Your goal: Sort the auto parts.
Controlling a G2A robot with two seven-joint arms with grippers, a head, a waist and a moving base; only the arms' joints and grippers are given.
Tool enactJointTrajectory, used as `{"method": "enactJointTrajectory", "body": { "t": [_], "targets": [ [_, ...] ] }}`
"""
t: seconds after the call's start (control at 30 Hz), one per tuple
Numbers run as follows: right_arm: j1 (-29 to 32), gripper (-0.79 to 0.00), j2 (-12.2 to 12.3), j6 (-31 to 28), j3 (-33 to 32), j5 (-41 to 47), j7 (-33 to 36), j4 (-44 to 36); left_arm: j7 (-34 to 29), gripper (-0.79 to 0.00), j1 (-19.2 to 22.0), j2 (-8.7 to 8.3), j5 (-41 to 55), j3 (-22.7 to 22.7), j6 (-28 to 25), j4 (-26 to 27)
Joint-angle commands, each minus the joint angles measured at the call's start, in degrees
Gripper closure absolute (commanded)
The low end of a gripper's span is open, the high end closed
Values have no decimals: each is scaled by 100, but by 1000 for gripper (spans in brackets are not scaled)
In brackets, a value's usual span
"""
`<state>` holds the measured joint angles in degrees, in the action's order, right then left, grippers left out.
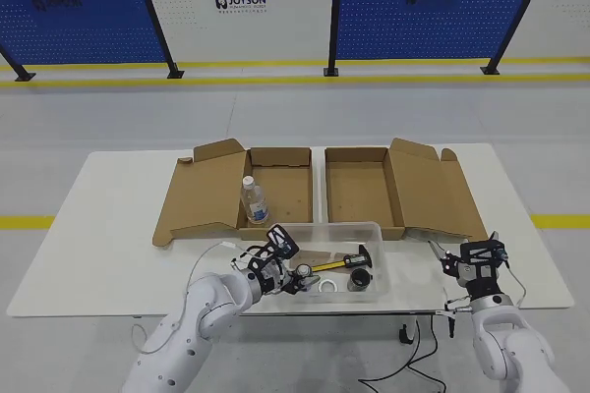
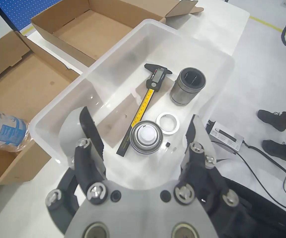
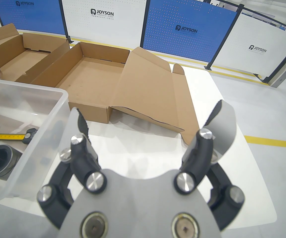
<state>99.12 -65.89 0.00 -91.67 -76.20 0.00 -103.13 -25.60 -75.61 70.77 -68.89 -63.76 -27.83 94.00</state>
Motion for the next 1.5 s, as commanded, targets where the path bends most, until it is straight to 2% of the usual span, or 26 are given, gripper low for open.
{"method": "enactJointTrajectory", "body": {
  "t": [0.0, 0.37, 0.57, 0.67, 0.83, 0.97, 1.07, 1.27, 1.47],
  "targets": [
    [0, -785, 0, 0, 0, 0, 0, 0, 28, -622, 28, 2, -27, 41, 12, -74],
    [0, -785, 0, 0, 0, 0, 0, 0, -13, -585, 143, -2, -229, 203, 41, -353],
    [0, -785, 0, 0, 0, 0, 0, 0, 2, -474, 200, 6, -273, 292, 106, -479],
    [0, -785, 0, 0, 0, 0, 0, 0, -29, -496, 215, 14, -230, 327, 181, -579],
    [0, -785, 0, 0, 0, 0, 0, 0, 0, -453, 307, 42, -244, 415, 366, -725],
    [0, -785, 0, 0, 0, 0, 0, 0, 13, -474, 332, 43, -269, 454, 351, -769],
    [0, -785, 0, 0, 0, 0, 0, 0, 22, -462, 335, 44, -254, 466, 357, -777],
    [0, -785, 0, 0, 0, 0, 0, 0, 12, -363, 338, 43, -258, 507, 352, -752],
    [0, -785, 0, 0, 0, 0, 0, 0, 39, -188, 344, 40, -255, 527, 333, -740]
  ]
}}
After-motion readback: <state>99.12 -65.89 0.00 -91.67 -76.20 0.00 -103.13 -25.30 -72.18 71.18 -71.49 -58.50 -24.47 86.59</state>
